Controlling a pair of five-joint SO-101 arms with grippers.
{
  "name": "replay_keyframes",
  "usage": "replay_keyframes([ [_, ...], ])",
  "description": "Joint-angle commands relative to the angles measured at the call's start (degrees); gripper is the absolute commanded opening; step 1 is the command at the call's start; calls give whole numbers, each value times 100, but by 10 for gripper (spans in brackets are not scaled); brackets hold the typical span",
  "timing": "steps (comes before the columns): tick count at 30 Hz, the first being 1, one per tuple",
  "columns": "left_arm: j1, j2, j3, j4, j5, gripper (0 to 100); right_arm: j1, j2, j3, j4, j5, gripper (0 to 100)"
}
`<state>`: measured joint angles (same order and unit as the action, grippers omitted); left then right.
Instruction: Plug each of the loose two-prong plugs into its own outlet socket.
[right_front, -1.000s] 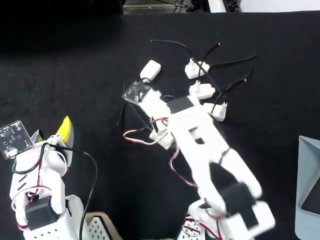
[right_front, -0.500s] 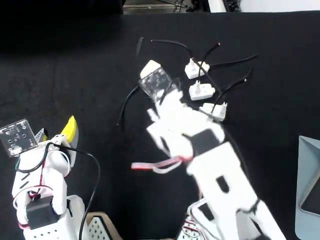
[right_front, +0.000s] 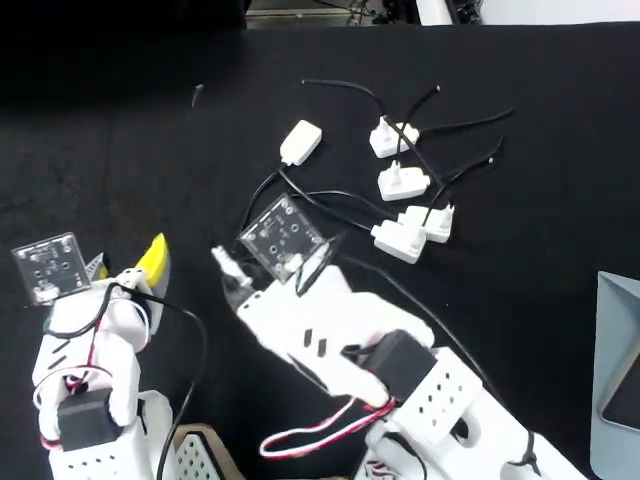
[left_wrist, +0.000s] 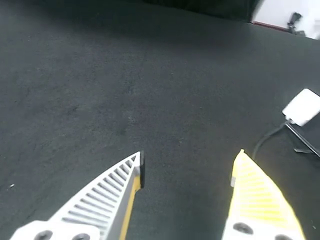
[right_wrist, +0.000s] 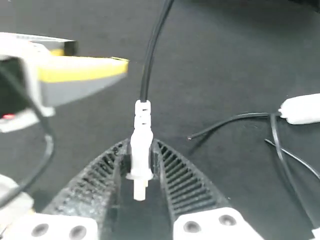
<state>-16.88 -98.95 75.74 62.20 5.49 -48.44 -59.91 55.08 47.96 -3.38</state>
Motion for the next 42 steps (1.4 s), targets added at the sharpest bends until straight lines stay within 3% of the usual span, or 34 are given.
replay_keyframes([
  [1,514,-26,-40,-97,-360,288,-334,-145,-13,-123,-62,11],
  [11,1332,-35,-198,-62,-563,288,-448,-119,75,-149,-35,11],
  [16,1622,-35,-699,352,-563,288,-431,-119,374,-431,-9,11],
  [29,1736,-35,-1112,378,-545,288,-422,-110,409,-404,0,11],
  [36,2431,-35,-1182,484,-571,288,-352,-110,409,-404,0,11],
  [42,2448,-35,-1182,466,-686,288,0,-136,505,-396,0,11],
])
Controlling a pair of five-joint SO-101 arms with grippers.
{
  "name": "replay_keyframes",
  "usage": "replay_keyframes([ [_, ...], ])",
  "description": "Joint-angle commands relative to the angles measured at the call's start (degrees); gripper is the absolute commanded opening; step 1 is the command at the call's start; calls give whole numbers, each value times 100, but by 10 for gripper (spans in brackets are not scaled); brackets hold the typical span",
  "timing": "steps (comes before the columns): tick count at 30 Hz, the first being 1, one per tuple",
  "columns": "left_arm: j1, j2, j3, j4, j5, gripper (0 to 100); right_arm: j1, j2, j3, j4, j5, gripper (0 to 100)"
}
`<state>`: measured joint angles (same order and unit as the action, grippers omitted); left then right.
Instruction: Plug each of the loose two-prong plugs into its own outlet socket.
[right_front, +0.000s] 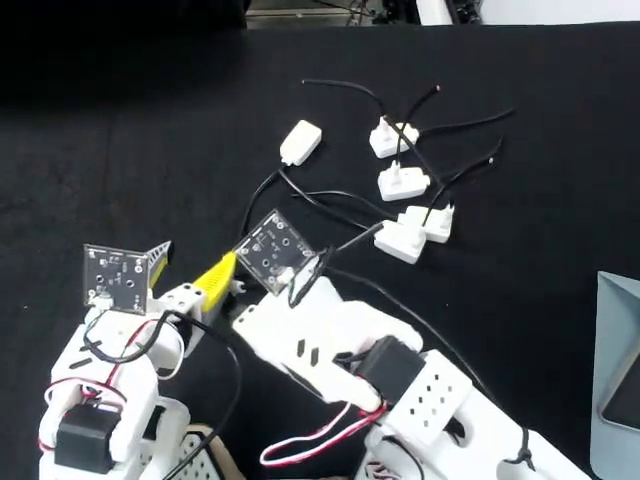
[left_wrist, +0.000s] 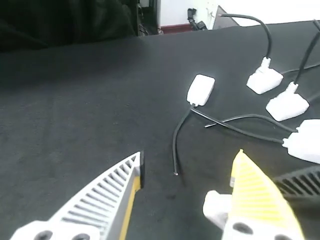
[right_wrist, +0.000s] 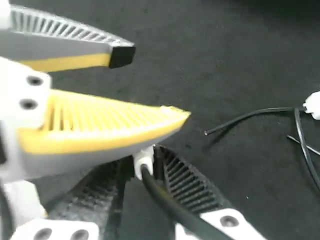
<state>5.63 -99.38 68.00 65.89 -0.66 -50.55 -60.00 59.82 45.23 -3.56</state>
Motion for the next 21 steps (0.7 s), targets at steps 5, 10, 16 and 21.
replay_keyframes([
  [5,-295,9,-418,-53,-53,288,712,-145,66,-123,-9,11],
  [10,-813,132,-251,-334,-105,293,1908,-145,40,-211,-9,11],
  [16,-804,1477,-224,-1064,-360,294,2927,-101,295,-1011,-457,11],
  [21,-479,3393,-673,-1758,-615,294,3130,-101,760,-1837,-545,11],
])
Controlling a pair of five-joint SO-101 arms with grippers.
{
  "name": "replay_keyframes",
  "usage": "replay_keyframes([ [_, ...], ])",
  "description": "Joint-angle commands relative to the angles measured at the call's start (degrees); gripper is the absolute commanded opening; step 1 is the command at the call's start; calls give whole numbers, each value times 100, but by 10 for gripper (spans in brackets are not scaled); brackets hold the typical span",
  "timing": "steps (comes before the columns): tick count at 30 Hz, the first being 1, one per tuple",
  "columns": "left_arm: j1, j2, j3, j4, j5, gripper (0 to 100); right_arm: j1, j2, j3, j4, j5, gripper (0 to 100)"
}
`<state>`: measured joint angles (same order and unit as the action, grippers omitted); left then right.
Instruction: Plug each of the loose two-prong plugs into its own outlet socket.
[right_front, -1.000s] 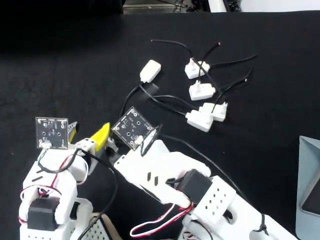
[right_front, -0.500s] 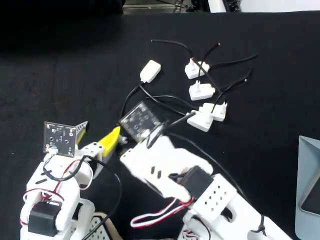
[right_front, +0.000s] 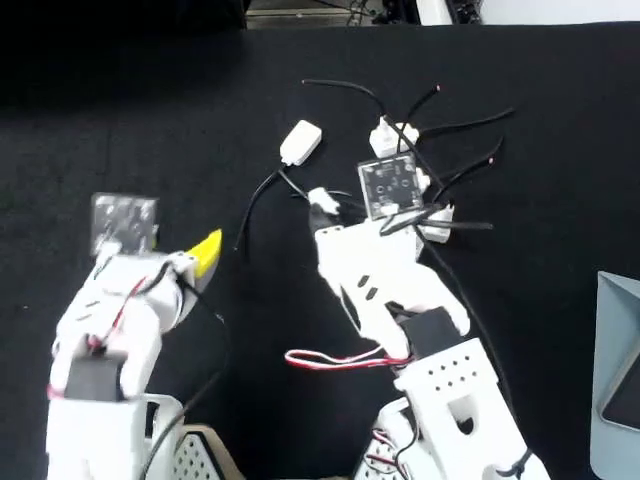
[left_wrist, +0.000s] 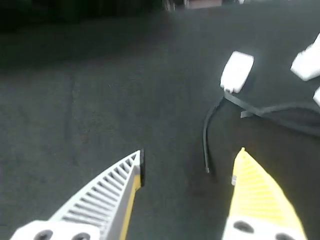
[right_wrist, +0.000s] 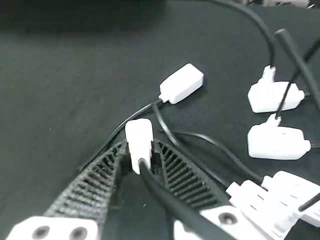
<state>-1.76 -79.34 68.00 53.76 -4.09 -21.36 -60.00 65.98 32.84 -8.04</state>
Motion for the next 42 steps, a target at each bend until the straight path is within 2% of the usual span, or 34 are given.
replay_keyframes([
  [1,365,1767,-831,-624,-413,294,237,-101,207,-703,-105,11],
  [6,664,3499,-1710,-1090,-563,294,422,-101,453,-1187,-114,11],
  [9,778,4484,-2281,-1371,-563,293,607,-101,497,-1354,-413,11],
  [19,936,7288,-3829,-2567,-571,289,853,-101,479,-1363,-721,11],
  [25,919,8651,-4796,-2857,-536,289,853,-101,488,-1363,-721,11],
  [34,927,9934,-6167,-2875,-510,289,862,-101,488,-1363,-721,11],
  [38,980,10119,-6554,-2875,9,289,862,-101,488,-1363,-721,11],
  [42,1051,10127,-6615,-2875,193,291,870,-136,488,-1363,-721,11],
])
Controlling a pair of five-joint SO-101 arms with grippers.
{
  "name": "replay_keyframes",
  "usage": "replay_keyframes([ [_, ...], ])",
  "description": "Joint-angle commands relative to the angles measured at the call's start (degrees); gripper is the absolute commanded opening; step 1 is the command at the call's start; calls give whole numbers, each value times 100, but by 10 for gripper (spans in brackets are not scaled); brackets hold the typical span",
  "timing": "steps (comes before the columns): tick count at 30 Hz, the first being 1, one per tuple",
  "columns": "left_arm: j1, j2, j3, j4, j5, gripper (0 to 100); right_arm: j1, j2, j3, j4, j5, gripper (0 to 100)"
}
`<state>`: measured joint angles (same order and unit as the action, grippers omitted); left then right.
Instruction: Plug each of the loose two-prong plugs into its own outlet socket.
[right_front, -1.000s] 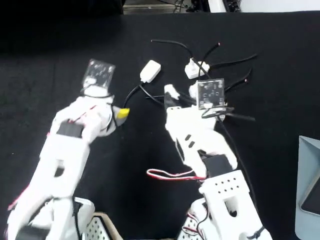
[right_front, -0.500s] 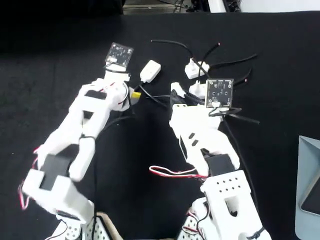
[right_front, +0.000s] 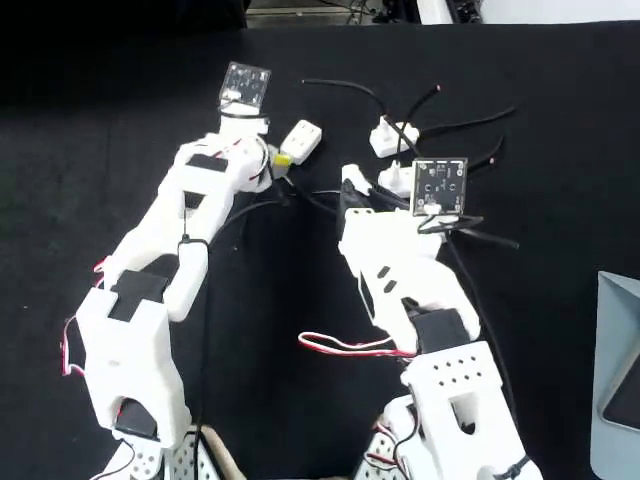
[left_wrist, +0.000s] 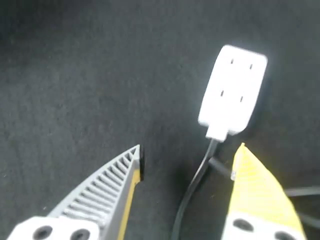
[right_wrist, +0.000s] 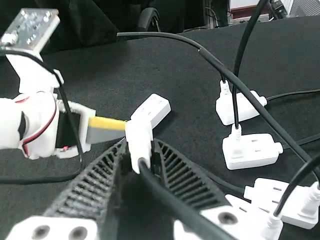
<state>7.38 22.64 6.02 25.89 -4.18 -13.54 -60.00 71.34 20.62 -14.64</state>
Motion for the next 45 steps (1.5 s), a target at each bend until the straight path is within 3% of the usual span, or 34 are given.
replay_keyframes([
  [1,163,-62,-418,-97,211,292,88,-136,-48,-141,-62,11],
  [10,338,18,-382,-387,229,287,88,-145,-48,-132,-62,11],
  [20,295,1116,-831,-536,53,287,79,-119,-48,-132,-62,11],
  [27,303,1169,-822,-527,-686,48,79,-110,-48,-132,-62,11],
  [29,286,1169,-804,-484,-791,34,79,-110,-48,-132,-62,11],
  [40,163,149,-1112,2180,-800,29,79,-110,-48,-132,-62,11],
  [45,-31,-642,-567,2593,-853,29,79,-110,-48,-132,-62,11],
])
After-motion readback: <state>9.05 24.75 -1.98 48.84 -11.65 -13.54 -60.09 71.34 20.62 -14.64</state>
